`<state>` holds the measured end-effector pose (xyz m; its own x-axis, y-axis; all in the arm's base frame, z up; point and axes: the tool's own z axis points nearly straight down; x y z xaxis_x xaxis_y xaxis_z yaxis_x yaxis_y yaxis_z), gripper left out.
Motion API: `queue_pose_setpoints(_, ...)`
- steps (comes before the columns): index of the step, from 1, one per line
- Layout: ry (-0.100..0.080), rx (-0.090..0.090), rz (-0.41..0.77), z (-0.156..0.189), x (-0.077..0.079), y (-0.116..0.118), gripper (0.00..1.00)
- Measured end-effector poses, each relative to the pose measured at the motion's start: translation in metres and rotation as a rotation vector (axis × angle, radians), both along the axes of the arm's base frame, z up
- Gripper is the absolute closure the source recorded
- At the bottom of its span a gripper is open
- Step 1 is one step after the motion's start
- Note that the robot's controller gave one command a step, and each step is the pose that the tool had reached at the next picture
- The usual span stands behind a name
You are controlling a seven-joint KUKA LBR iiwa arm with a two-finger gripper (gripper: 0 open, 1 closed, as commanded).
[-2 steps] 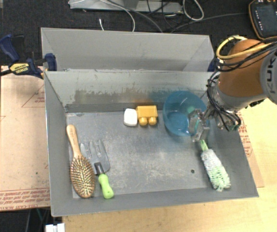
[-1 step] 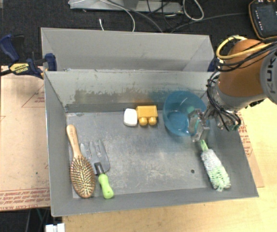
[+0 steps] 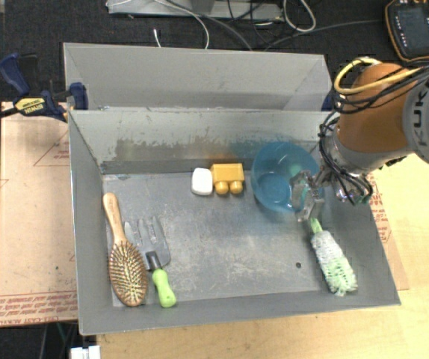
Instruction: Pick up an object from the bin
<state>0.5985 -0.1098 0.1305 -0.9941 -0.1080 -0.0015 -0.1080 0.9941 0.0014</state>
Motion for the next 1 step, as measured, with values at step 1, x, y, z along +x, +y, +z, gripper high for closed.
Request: queue_pose_setpoints(1, -0.002, 0.001, -0.293, -0.0608, 0.0245, 0.0044, 1.0)
